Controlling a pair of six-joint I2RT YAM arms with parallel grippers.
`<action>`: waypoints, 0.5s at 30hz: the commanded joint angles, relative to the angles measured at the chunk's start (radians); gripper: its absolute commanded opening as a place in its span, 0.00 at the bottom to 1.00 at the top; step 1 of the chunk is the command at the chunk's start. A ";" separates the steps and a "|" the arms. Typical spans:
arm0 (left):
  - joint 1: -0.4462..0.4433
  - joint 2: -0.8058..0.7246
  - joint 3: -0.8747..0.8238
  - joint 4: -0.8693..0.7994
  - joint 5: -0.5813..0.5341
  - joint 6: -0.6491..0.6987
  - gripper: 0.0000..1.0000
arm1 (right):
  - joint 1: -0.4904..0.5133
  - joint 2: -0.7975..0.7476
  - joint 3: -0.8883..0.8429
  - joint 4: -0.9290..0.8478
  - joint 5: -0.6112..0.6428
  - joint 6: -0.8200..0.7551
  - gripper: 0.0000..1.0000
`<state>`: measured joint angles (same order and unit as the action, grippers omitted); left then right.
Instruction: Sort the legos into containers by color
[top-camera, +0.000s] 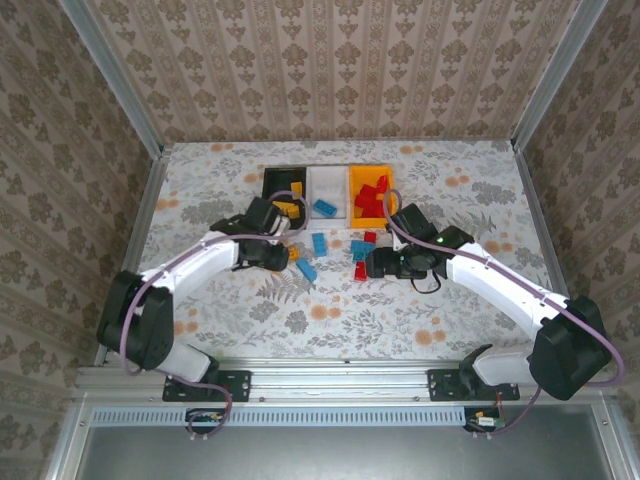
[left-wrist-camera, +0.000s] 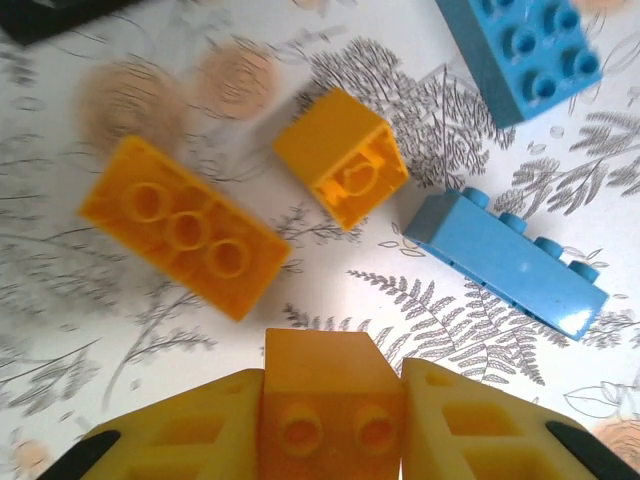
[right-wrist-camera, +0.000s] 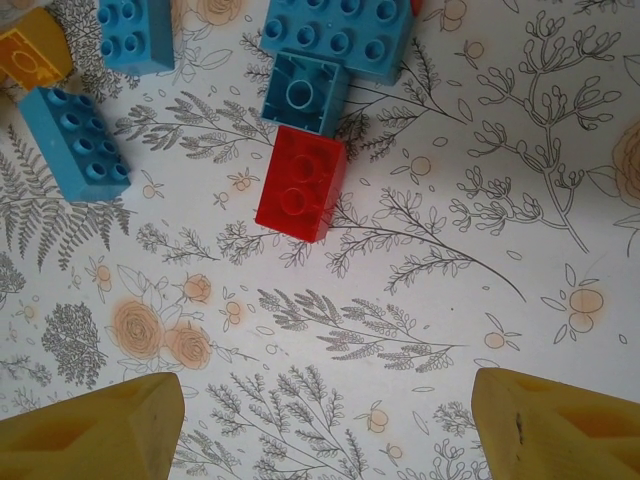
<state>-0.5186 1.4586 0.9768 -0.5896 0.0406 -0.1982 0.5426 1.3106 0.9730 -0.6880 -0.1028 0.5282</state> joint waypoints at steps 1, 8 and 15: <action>0.057 -0.068 0.041 -0.055 0.036 -0.036 0.35 | 0.011 0.013 -0.006 0.014 -0.011 0.014 0.78; 0.223 -0.091 0.157 -0.001 0.141 -0.083 0.36 | 0.017 0.028 -0.010 0.025 -0.010 0.014 0.78; 0.267 0.091 0.347 0.053 0.184 -0.089 0.36 | 0.020 0.049 -0.016 0.036 -0.014 0.014 0.78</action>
<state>-0.2543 1.4696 1.2541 -0.5671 0.1844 -0.2707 0.5556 1.3491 0.9714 -0.6666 -0.1051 0.5282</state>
